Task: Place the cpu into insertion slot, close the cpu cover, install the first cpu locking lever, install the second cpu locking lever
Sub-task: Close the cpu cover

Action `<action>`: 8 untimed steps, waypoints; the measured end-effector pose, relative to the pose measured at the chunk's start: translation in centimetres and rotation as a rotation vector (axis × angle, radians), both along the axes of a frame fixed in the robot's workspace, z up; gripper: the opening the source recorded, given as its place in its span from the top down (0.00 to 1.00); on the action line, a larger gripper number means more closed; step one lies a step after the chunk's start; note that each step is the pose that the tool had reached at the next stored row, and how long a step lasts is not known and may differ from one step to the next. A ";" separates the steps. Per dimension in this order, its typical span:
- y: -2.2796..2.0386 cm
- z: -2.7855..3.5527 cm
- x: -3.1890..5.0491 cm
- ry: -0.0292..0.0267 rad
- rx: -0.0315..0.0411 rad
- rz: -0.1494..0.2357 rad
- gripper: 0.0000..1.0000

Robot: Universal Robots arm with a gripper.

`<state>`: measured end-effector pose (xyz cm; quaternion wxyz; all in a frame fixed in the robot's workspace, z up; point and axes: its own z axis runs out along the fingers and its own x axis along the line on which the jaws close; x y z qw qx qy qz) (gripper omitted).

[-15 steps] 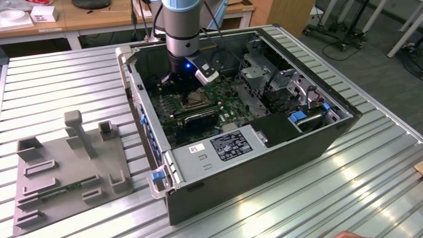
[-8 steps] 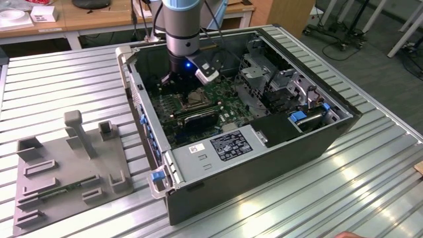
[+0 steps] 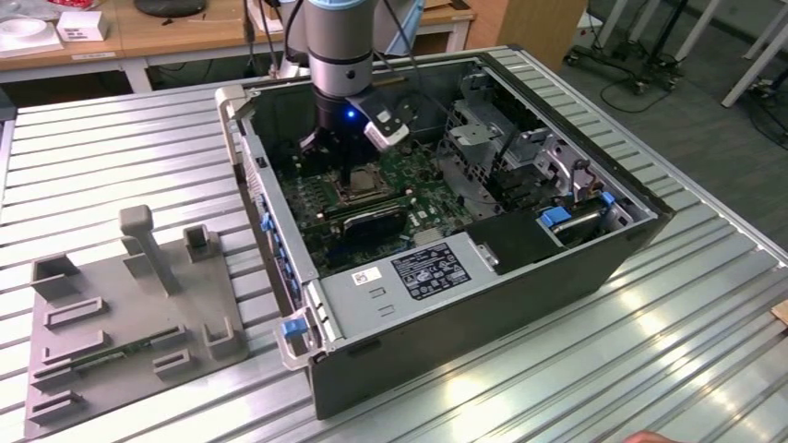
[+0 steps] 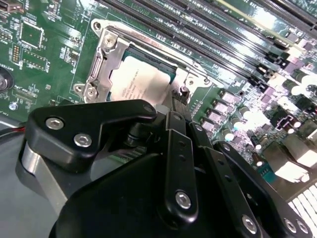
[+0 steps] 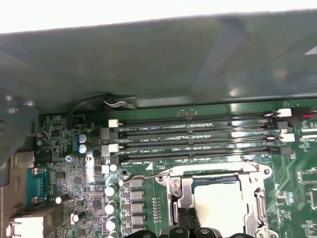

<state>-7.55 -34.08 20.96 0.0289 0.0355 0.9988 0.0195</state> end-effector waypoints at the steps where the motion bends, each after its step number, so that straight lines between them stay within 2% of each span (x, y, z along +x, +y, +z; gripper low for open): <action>1: 0.00 0.17 0.00 -0.0001 0.0000 0.000 0.90; 8: 0.00 1.39 0.00 0.0000 0.0000 0.000 0.90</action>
